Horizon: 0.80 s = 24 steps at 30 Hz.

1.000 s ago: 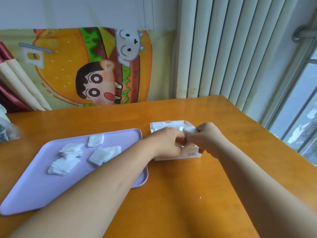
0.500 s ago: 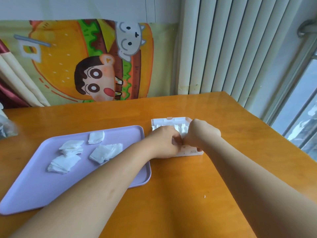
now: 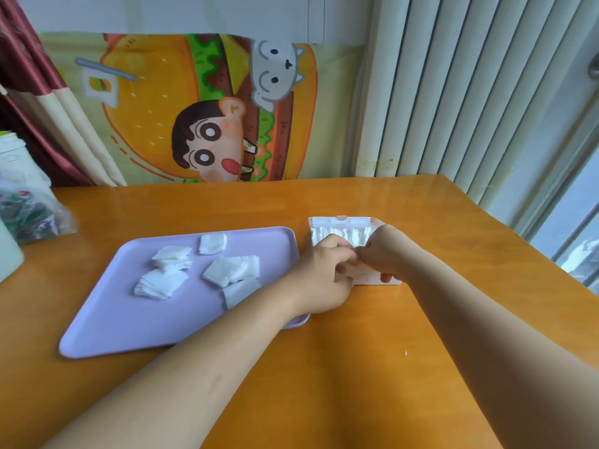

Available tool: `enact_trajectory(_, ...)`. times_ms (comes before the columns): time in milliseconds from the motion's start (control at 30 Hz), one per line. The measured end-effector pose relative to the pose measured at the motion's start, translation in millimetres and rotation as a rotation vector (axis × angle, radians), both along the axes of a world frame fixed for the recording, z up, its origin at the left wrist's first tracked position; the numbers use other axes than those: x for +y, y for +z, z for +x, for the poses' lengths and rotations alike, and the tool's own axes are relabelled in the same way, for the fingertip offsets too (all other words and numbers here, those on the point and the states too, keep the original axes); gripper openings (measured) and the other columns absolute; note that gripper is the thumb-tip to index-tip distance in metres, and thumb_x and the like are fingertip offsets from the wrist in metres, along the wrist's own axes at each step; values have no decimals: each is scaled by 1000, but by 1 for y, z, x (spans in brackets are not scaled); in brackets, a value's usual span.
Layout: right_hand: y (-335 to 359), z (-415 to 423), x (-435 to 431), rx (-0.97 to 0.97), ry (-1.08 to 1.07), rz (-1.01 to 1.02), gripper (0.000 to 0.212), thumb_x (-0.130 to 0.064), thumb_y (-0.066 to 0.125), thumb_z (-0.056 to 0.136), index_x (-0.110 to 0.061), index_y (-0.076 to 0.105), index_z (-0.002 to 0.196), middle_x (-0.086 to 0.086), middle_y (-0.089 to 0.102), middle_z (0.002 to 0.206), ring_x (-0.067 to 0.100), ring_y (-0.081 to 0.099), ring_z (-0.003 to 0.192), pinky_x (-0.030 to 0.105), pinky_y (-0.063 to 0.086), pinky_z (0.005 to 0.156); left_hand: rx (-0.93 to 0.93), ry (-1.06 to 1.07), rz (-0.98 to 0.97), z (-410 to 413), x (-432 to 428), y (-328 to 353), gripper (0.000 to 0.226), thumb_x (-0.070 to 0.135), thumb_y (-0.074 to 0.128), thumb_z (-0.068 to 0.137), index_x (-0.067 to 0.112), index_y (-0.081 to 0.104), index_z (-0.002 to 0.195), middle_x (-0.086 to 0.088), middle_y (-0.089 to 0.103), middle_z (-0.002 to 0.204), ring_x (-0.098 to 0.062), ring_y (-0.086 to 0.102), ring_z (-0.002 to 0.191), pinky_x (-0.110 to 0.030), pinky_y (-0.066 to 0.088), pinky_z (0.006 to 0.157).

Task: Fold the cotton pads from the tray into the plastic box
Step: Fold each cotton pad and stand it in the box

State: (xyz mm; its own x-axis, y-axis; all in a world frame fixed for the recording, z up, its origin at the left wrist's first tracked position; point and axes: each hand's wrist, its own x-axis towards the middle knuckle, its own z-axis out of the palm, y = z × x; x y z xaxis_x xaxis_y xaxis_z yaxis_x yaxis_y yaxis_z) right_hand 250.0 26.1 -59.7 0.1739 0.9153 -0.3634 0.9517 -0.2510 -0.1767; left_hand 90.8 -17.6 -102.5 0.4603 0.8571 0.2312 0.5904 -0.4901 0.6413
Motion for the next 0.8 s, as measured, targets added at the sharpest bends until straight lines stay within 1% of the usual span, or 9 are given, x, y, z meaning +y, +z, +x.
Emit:
enact_trajectory(100,8,-6,-17,-51,-40,320,27,-41,51,103,-16,63,104,-1,71,74,19,64,65,28,45,61,-28,46,31,-24,-25,-9,22,12,66,95,16,73,115,15,56,127,5,57,91,-7,44,83)
enact_trajectory(233,17,-41,-50,218,220,747,28,-36,55,104,-18,76,98,-1,75,94,24,66,82,33,50,67,13,301,112,-75,-40,-23,23,8,63,94,18,76,109,8,65,113,-13,63,95,-30,54,86)
enact_trajectory(367,-4,-86,-72,633,331,605,32,-23,61,101,-3,71,78,11,72,70,25,65,64,36,54,62,182,573,13,-128,-47,-30,22,19,65,93,20,72,114,2,64,113,-24,64,100,-37,54,87)
enact_trajectory(433,-26,-100,-73,651,368,515,37,-13,58,98,-9,60,62,-2,65,55,10,54,50,34,47,52,175,613,-30,-144,-50,-36,18,27,71,91,20,71,107,1,62,105,-26,63,97,-36,54,86)
enact_trajectory(467,-37,-105,-74,650,370,467,40,-10,57,97,-21,58,59,-13,61,52,3,51,50,24,41,51,141,617,-48,-149,-50,-38,21,30,75,89,19,71,106,1,61,104,-25,63,96,-36,53,87)
enact_trajectory(533,-58,-112,-74,686,345,430,30,-8,58,98,-25,76,82,-23,67,70,-4,60,68,11,40,59,72,603,-92,-153,-48,-41,30,34,78,88,20,70,114,2,61,108,-20,63,97,-34,53,90)
enact_trajectory(600,-70,-112,-75,766,267,448,24,-9,60,98,-17,80,108,-11,78,98,5,70,93,5,46,70,35,569,-202,-151,-46,-37,32,35,78,88,26,68,118,8,62,102,-14,63,91,-30,54,85)
enact_trajectory(700,-80,-114,-66,832,219,441,25,-7,63,96,-19,79,111,-10,78,102,4,71,99,5,49,72,-15,544,-341,-155,-40,-37,18,34,77,86,34,67,101,10,63,84,-10,61,73,-26,49,64)
enact_trajectory(800,-81,-112,-58,846,238,383,32,-5,63,94,-21,76,118,-11,77,107,2,71,97,6,49,72,-103,531,-370,-155,-39,-39,17,28,79,83,31,65,94,7,65,81,-11,59,69,-26,47,63)
